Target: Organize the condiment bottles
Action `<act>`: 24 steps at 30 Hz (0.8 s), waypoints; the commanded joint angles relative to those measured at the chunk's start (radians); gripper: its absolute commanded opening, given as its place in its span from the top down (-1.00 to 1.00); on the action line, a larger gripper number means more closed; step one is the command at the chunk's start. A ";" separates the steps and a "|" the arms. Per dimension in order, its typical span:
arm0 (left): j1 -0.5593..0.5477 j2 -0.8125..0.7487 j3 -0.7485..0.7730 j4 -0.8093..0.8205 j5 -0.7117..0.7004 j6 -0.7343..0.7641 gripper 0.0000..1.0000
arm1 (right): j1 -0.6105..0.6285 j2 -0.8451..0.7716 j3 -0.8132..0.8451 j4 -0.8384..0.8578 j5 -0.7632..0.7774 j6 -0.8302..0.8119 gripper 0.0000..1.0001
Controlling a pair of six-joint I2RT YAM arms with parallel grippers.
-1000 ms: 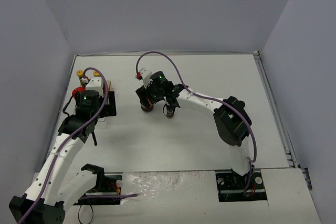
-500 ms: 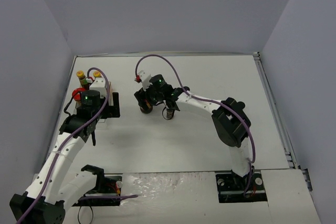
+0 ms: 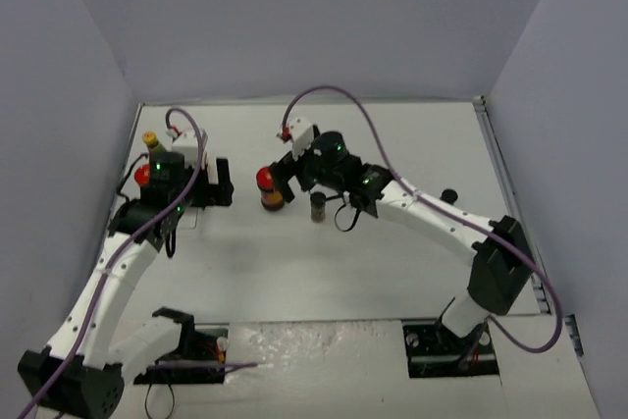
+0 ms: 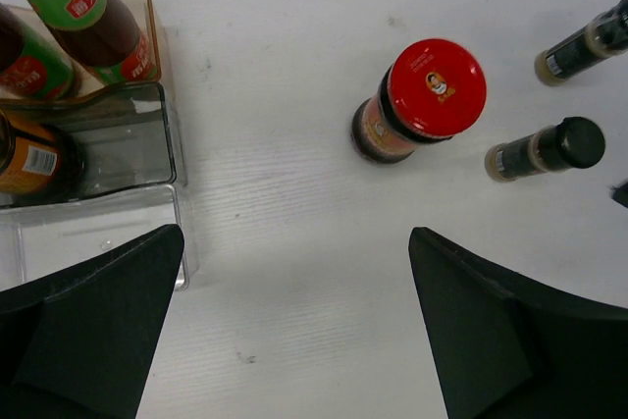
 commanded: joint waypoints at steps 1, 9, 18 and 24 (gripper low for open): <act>-0.013 0.099 0.142 0.035 0.080 -0.005 -0.94 | 0.003 -0.269 -0.140 -0.023 0.195 0.028 -1.00; -0.147 0.360 0.309 0.038 0.083 0.043 -0.94 | -0.012 -0.689 -0.386 -0.096 0.393 0.136 -1.00; -0.237 0.583 0.415 0.002 -0.020 0.016 -0.94 | -0.015 -0.961 -0.521 -0.166 0.449 0.227 -1.00; -0.245 0.679 0.429 -0.002 -0.041 -0.002 -0.94 | -0.015 -1.015 -0.566 -0.210 0.447 0.258 -1.00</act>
